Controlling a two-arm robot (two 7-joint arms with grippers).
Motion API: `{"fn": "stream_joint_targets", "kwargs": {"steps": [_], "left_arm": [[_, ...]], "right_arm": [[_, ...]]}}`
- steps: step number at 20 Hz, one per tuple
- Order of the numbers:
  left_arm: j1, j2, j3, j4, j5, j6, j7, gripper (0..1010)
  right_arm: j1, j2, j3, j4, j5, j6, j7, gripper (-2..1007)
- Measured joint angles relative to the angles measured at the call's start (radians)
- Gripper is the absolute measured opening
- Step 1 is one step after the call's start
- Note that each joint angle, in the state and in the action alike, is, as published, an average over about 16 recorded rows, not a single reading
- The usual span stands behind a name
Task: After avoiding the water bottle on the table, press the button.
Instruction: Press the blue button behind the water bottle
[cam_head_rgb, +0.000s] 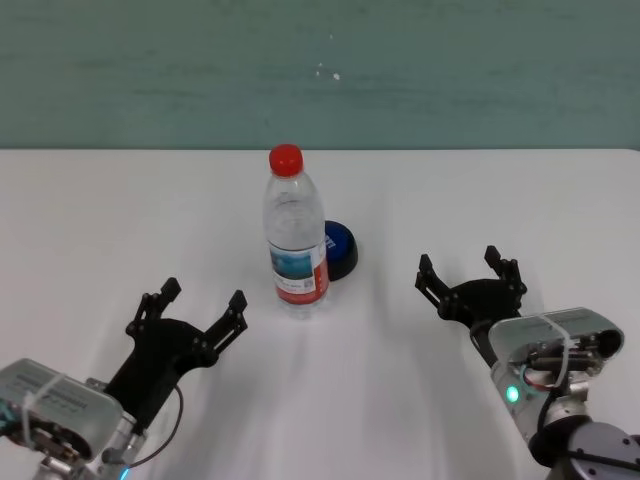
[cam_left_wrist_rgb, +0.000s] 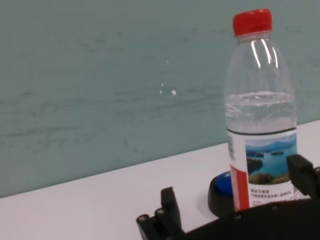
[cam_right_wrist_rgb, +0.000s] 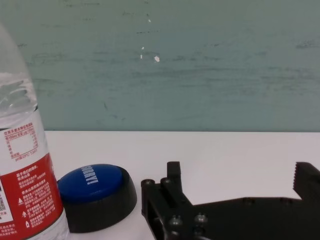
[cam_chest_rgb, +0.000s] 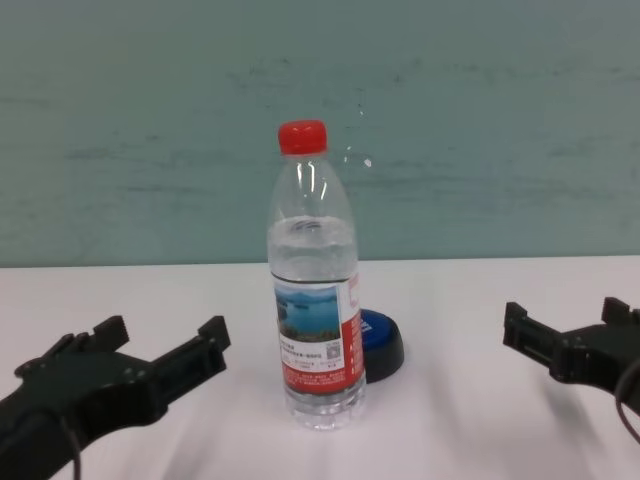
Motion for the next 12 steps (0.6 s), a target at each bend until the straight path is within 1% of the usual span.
{"fn": "stream_joint_targets", "kwargs": {"steps": [12], "left_arm": [[-0.012, -0.014, 0.014, 0.007, 0.010, -0.001, 0.006, 1010]], "right_arm": [[0.000, 0.000, 0.000, 0.000, 0.000, 0.000, 0.000, 1004]]}}
